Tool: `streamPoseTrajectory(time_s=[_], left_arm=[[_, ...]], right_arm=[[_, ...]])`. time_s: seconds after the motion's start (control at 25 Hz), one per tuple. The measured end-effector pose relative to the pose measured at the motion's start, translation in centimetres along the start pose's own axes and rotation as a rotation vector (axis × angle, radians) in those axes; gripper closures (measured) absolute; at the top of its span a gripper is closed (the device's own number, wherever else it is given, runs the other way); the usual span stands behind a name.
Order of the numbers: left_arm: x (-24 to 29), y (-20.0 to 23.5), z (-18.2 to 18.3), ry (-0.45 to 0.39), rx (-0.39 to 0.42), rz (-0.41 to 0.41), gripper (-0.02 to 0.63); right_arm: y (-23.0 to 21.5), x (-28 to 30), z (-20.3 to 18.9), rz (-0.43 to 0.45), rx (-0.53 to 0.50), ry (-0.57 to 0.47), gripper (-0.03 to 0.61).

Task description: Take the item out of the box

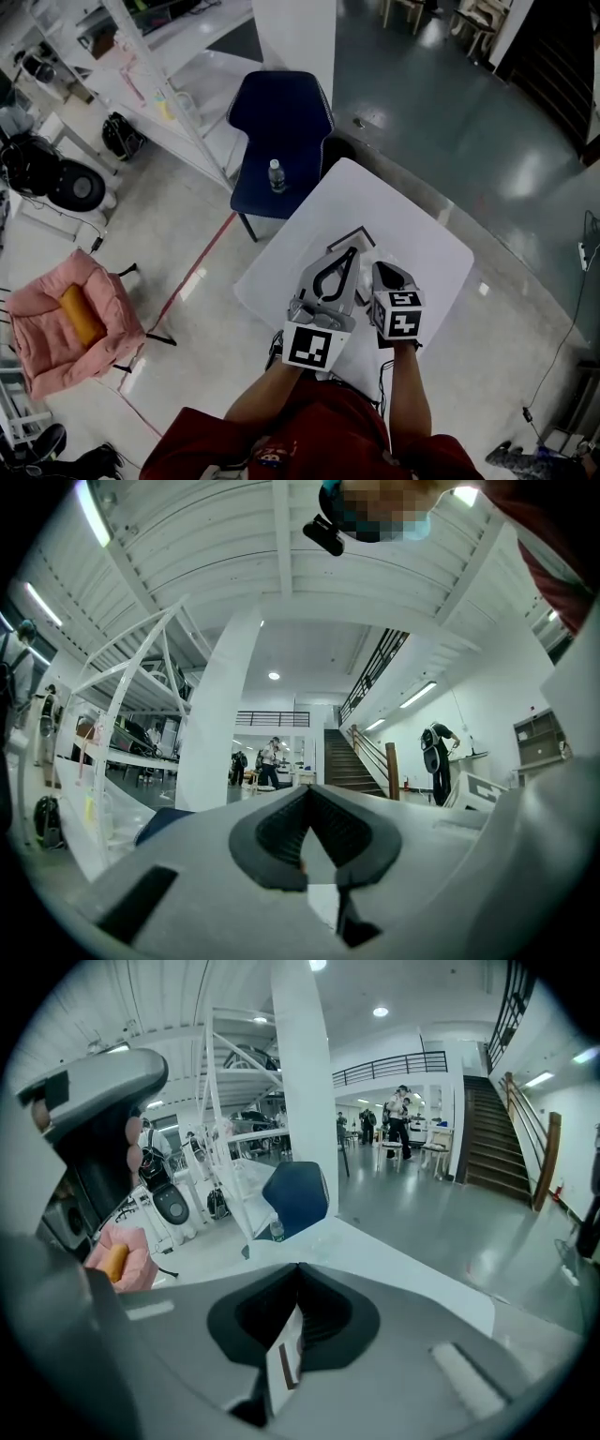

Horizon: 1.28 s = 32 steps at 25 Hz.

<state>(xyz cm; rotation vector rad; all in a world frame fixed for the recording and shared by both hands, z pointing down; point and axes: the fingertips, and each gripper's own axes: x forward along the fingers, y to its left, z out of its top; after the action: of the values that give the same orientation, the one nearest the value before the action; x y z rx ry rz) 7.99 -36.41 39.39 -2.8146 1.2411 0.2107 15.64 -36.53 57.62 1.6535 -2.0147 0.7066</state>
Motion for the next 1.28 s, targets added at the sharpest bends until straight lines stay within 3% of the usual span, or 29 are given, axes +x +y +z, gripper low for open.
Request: streamPoseTrajectory(time_s=[0.12,0.64,1.28], left_arm=[[-0.5,-0.6,1.1,-0.031,-0.035,0.024,0.611],[-2.8,-3.2,4.4,-0.070,-0.014,0.051,0.611],[-5.4,-4.5,8.2,-0.107,-0.015,0.102,0.611]], right_arm=[[0.2,-1.9,1.0,0.005,-0.006,-0.049,0.577],[1.1,-9.9,5.4,0.019,-0.040,-0.257,0.577],[2.6,-20.1,11.7,-0.046,-0.097,-0.618,0.577]])
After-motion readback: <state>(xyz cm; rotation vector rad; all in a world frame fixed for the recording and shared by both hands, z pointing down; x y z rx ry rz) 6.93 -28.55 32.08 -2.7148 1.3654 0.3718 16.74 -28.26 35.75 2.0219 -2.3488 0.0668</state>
